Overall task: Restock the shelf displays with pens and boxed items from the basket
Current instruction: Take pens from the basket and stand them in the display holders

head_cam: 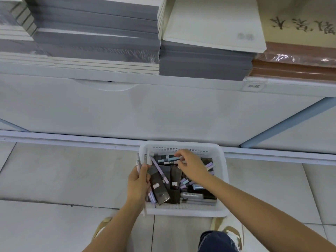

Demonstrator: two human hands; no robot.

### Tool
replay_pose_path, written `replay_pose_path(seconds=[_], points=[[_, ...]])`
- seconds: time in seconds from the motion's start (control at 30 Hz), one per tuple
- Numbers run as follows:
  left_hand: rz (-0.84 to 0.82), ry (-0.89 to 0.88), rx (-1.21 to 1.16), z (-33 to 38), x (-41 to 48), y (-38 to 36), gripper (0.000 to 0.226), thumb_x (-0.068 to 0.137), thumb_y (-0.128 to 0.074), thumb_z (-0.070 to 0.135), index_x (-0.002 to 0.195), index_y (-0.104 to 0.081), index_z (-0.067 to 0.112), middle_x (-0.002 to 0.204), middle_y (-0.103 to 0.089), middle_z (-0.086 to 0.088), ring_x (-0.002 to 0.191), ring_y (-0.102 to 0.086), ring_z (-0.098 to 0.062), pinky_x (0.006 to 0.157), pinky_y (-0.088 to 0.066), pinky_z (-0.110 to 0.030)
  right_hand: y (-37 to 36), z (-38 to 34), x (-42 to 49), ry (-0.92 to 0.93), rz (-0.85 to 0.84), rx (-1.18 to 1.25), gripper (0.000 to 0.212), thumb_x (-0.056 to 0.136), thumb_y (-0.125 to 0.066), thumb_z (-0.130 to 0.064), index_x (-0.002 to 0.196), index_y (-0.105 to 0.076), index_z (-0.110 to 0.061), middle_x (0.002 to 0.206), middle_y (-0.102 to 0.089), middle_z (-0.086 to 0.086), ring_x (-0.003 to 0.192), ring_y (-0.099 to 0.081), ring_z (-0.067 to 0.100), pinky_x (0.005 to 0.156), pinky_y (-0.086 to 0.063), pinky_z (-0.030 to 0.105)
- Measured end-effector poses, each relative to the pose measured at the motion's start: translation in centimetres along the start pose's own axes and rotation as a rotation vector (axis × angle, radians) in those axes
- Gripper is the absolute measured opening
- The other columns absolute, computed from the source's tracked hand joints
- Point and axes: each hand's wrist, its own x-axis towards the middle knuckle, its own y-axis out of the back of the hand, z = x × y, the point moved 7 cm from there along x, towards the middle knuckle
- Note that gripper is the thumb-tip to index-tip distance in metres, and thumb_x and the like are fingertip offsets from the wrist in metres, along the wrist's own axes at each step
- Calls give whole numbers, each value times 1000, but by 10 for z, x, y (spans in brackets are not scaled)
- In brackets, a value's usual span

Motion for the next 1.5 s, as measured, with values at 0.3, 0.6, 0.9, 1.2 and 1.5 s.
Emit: replay_pose_path(seconds=[0.3, 0.6, 0.9, 1.2, 1.5], points=[[-102, 39, 11, -9, 6, 4, 28, 98, -53, 29, 78, -51, 10, 51, -40, 2, 40, -33, -7, 36, -32, -19, -32, 3, 25, 47, -20, -651, 34, 95, -54, -19, 127, -53, -8, 129, -45, 7, 118, -43, 22, 99, -38, 32], [-51, -80, 235, -9, 18, 1, 21, 90, -65, 34, 84, -64, 14, 56, -64, 9, 53, -62, -2, 48, -46, -11, -11, -6, 12, 144, -163, -442, 24, 101, -44, -34, 115, -54, -18, 104, -63, 2, 92, -60, 19, 78, -50, 34], [-405, -149, 408, 23, -1, -37, 25, 91, -65, 35, 84, -71, 12, 73, -73, -7, 72, -69, -23, 79, -56, -41, 25, -52, -14, 251, -394, -164, 17, 91, -60, -43, 97, -62, -27, 77, -57, -10, 66, -51, 5, 61, -38, 24], [-249, -250, 305, 74, -33, -19, 23, 91, -65, 27, 78, -68, 9, 55, -65, 3, 47, -55, -4, 51, -47, -23, 107, -56, -37, -1, -194, 440, 18, 94, -63, -16, 101, -66, -1, 76, -64, 10, 60, -57, 14, 61, -50, 29], [-660, -261, 399, 133, -99, -43, 40, 83, -66, 46, 79, -70, 6, 63, -68, -18, 30, -40, -6, 33, -30, -12, 164, -124, -61, 94, -202, 558, 15, 89, -68, -15, 83, -67, -2, 61, -61, -1, 54, -53, 9, 55, -45, 19]])
